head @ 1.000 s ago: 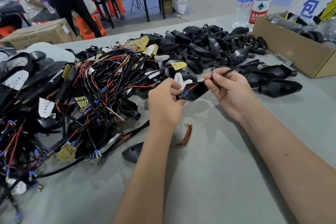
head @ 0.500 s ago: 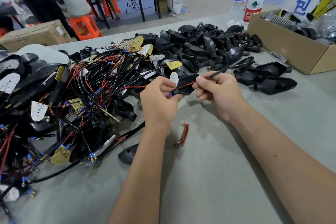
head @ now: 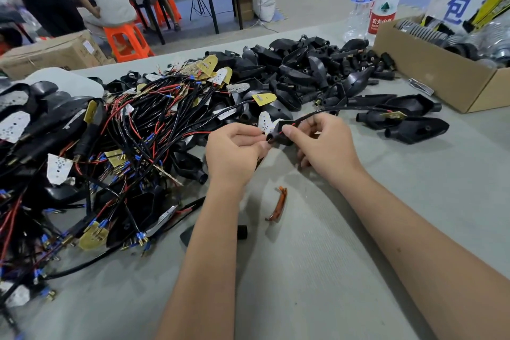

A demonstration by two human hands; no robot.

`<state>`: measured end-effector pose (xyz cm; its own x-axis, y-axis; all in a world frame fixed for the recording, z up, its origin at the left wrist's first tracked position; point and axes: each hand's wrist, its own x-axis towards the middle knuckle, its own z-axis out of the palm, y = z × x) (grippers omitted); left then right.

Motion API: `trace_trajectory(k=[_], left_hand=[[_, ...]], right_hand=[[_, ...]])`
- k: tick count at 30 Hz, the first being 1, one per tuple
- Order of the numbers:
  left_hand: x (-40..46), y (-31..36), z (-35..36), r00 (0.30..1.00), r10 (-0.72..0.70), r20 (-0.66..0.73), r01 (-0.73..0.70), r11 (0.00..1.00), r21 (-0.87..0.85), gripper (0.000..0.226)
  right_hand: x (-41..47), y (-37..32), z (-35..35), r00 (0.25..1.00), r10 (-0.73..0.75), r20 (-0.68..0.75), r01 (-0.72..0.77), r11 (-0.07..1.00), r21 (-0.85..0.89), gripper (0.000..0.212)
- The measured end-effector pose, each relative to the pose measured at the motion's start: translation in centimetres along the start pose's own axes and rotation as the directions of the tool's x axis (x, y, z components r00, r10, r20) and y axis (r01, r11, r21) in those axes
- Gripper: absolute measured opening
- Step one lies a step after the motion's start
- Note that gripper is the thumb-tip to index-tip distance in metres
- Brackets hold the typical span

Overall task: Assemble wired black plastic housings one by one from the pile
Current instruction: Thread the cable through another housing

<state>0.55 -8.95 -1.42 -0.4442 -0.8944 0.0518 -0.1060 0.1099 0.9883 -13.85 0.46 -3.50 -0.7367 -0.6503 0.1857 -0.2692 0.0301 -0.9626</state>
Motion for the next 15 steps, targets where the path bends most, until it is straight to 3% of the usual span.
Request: trace_trajectory(k=[4, 8, 10, 13, 15], left_hand=[[-0.2, 0.2, 1.0, 0.988, -0.143, -0.063, 0.114, 0.936, -0.332, 0.024], [-0.5, 1.0, 0.9, 0.981, -0.189, -0.039, 0.137, 0.824, -0.55, 0.024], [-0.6, 1.4, 0.9, 0.983, -0.183, 0.01, 0.152, 0.784, -0.602, 0.023], [-0.8, 1.7, 0.6, 0.984, -0.16, 0.082, 0.178, 0.805, -0.566, 0.022], [-0.7, 1.7, 0.1, 0.979, -0.148, 0.139, 0.197, 0.853, -0.483, 0.021]], right_hand=[[0.4, -0.5, -0.1, 0.983, 0.111, 0.144, -0.129, 0.984, 0.119, 0.044], [0.7, -1.1, -0.1, 0.932, 0.225, 0.285, -0.3, 0.919, 0.256, 0.047], [0.7, -1.2, -0.3, 0.914, 0.255, 0.317, -0.37, 0.845, 0.386, 0.047], [0.6, -1.5, -0.9, 0.903, 0.118, 0.414, -0.358, 0.738, 0.572, 0.046], [0.3, -1.6, -1.3, 0.912, 0.051, 0.406, -0.297, 0.765, 0.572, 0.049]])
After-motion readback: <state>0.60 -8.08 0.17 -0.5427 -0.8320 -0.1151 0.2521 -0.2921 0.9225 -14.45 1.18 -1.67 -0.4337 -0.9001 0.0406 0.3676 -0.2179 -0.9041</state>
